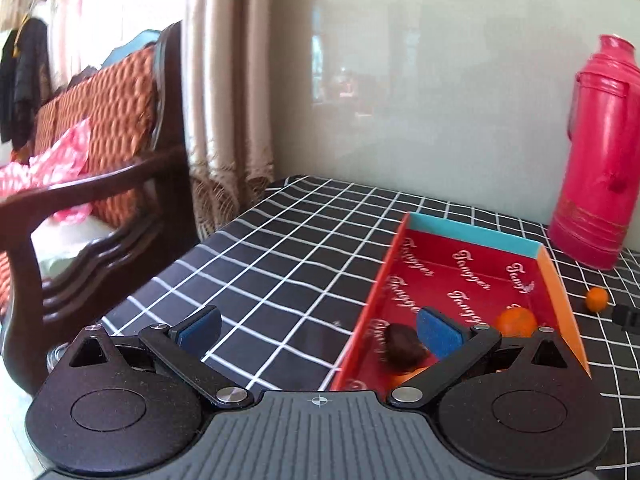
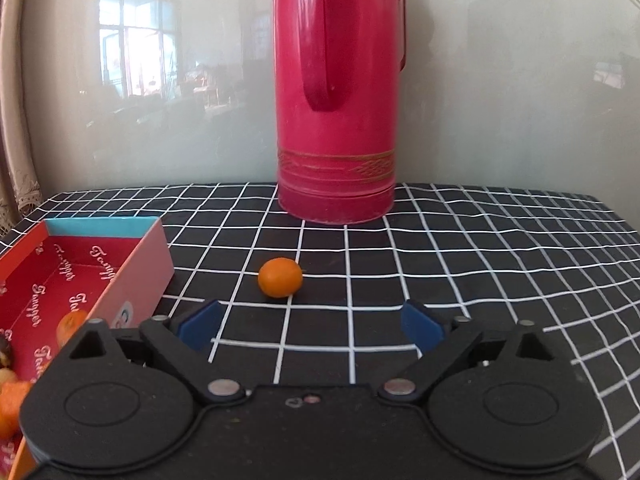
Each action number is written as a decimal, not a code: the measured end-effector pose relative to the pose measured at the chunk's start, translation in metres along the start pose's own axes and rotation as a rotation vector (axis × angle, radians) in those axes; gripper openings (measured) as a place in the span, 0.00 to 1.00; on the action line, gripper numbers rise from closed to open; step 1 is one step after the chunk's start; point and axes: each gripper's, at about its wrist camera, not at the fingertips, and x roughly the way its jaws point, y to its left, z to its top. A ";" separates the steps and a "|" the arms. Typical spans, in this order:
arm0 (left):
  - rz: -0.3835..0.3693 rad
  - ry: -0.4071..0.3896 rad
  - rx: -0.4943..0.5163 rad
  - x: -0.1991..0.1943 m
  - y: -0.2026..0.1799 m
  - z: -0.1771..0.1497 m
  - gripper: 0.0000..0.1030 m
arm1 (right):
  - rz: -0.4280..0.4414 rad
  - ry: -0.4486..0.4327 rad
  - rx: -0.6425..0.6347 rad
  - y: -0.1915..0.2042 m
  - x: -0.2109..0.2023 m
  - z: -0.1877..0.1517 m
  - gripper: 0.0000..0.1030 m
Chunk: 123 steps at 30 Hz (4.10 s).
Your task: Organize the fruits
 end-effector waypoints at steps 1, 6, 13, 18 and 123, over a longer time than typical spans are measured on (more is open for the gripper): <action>0.014 -0.008 -0.002 0.000 0.003 0.000 1.00 | 0.002 0.010 0.003 0.000 0.006 0.002 0.80; 0.080 -0.059 0.008 -0.004 0.011 -0.002 1.00 | 0.022 0.079 0.057 0.000 0.040 0.012 0.69; 0.109 -0.039 -0.005 0.002 0.027 -0.004 1.00 | 0.039 0.119 0.036 0.003 0.066 0.020 0.40; 0.120 -0.032 -0.020 0.005 0.033 -0.005 1.00 | 0.023 0.110 -0.021 0.011 0.058 0.013 0.26; -0.171 0.004 0.148 -0.187 -0.012 -0.043 1.00 | 0.039 -0.034 0.010 -0.004 -0.268 -0.073 0.94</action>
